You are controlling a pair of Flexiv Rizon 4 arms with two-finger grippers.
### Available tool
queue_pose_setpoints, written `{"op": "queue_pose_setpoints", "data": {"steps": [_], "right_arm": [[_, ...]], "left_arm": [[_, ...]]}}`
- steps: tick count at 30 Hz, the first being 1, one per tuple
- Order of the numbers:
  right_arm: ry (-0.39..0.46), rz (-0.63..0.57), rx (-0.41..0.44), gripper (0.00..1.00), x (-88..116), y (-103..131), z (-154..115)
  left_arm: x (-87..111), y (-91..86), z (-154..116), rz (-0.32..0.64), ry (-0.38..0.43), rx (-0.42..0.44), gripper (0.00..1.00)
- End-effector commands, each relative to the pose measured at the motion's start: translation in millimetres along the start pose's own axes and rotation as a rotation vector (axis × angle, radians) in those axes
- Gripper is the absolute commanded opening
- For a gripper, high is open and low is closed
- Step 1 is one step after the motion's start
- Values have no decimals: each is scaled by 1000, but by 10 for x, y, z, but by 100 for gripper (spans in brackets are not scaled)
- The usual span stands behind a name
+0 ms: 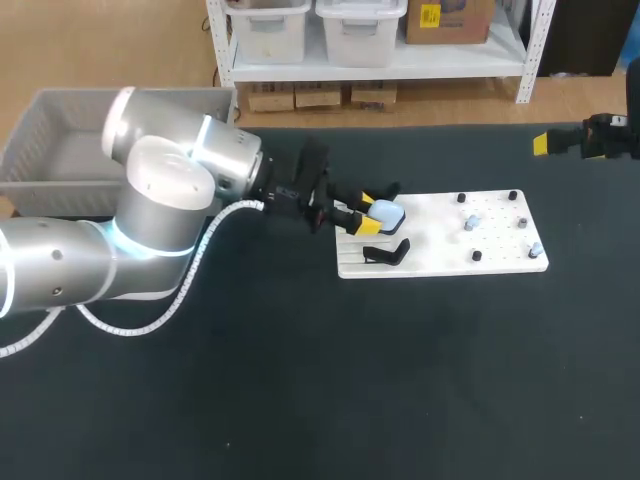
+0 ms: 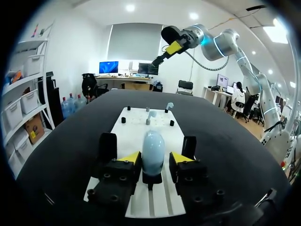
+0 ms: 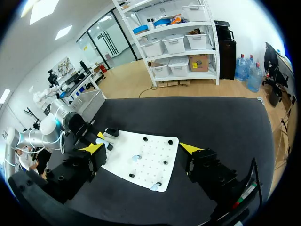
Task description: Pick up each earbud case from the left stands, insert the matching earbuds, close the lid, and place the case in the box.
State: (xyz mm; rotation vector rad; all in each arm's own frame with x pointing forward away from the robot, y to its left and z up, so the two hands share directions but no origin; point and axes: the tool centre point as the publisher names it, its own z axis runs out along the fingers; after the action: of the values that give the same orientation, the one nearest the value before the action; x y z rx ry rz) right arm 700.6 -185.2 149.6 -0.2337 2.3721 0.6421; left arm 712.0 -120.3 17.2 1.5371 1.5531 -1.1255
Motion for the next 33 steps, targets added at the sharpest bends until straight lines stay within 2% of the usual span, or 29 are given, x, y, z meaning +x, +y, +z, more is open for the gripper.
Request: {"op": "queue_pose_setpoints", "data": {"steps": [1,8,11,12,13,22,28,33], "right_arm": [[0,0,0,100,1,0,-3],[0,0,0,100,1,0,-3],[0,0,0,100,1,0,-3],[0,0,0,100,1,0,-3],[0,0,0,100,1,0,-3],[0,0,0,100,1,0,-3],[0,0,0,100,1,0,-3],[0,0,0,100,1,0,-3]], "left_arm": [[23,20,27,3,-3,4,36],[35,13,43,-1,-4,7,26],[30,5,56,2,-4,8,12],[29,1,57,3,-4,8,2],[25,-7,52,4,-4,7,0],[-95,-133,-178,38,-34,-26,0],[-246,-188,-358,-19,-128,-34,0],[-419,-237,-433,-60,-263,-20,0]]}}
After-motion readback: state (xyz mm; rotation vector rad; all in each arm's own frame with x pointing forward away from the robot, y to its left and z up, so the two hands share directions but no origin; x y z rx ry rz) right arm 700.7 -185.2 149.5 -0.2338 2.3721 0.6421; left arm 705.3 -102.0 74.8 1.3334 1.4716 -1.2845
